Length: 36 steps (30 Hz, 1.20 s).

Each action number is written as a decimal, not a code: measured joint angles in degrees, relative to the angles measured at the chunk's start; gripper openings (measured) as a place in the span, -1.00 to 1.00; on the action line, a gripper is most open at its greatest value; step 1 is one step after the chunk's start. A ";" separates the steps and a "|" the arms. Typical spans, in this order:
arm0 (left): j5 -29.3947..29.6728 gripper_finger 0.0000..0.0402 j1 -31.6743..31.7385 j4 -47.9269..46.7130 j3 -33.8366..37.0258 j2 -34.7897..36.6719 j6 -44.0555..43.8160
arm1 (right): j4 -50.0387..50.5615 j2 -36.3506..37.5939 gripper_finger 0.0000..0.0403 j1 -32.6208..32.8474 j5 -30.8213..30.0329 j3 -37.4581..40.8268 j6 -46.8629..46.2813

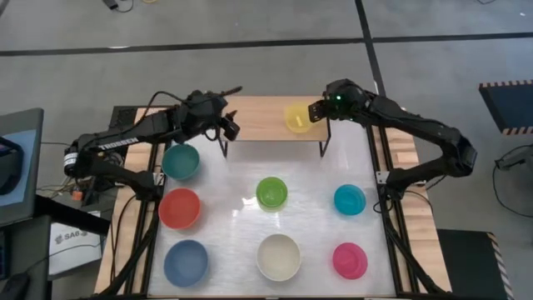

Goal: Place and stack bowls onto a shelf
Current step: Stack the light blue bowl on top of the yellow bowl on the shelf

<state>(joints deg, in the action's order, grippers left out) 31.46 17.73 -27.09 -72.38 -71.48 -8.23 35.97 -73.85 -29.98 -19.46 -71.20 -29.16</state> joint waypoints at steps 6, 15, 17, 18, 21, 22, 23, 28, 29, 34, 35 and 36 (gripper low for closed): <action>-3.02 -0.14 2.92 -0.51 0.02 0.30 0.00 | 2.08 4.03 0.09 2.66 0.09 0.02 -1.65; -4.48 -0.14 3.51 4.81 4.58 1.51 -1.44 | 10.04 11.82 0.09 8.46 0.03 4.12 -6.97; -5.35 -0.14 3.51 7.59 7.17 2.31 -2.13 | 9.95 14.18 0.09 10.07 0.02 6.27 -8.97; -5.90 -0.14 3.51 9.16 8.52 2.74 -2.26 | 10.15 15.29 0.09 10.91 0.02 7.16 -9.97; -7.61 -0.14 3.51 13.13 11.59 3.96 -2.53 | 10.18 18.62 0.09 13.36 -0.04 9.84 -12.83; -7.94 -0.14 3.52 14.27 12.35 4.37 -2.80 | 10.34 19.65 0.09 14.21 -0.07 10.62 -13.58; -8.06 -0.14 3.61 14.86 12.93 4.71 -3.02 | 10.59 20.59 0.09 14.93 -0.12 11.19 -14.29; -8.10 -0.14 4.60 14.94 13.30 5.66 -3.09 | 11.01 24.56 0.09 18.19 -0.21 13.91 -17.08; -8.10 -0.14 4.84 14.92 13.31 5.92 -3.07 | 11.53 25.18 0.09 18.72 -0.20 14.41 -17.69; -7.82 -0.14 5.17 15.02 13.31 6.74 -3.06 | 17.34 26.36 0.09 20.91 -0.26 14.82 -20.69; -7.82 -0.14 5.17 15.03 13.31 6.79 -3.06 | 18.47 26.35 0.09 21.44 -0.25 14.82 -21.08; -7.81 -0.14 5.17 15.05 13.31 6.83 -3.06 | 19.65 26.31 0.09 21.96 -0.24 14.82 -21.68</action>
<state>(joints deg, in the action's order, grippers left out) 23.65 22.90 -12.04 -59.07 -64.65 -11.28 55.62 -47.54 -8.01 -19.70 -56.38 -50.84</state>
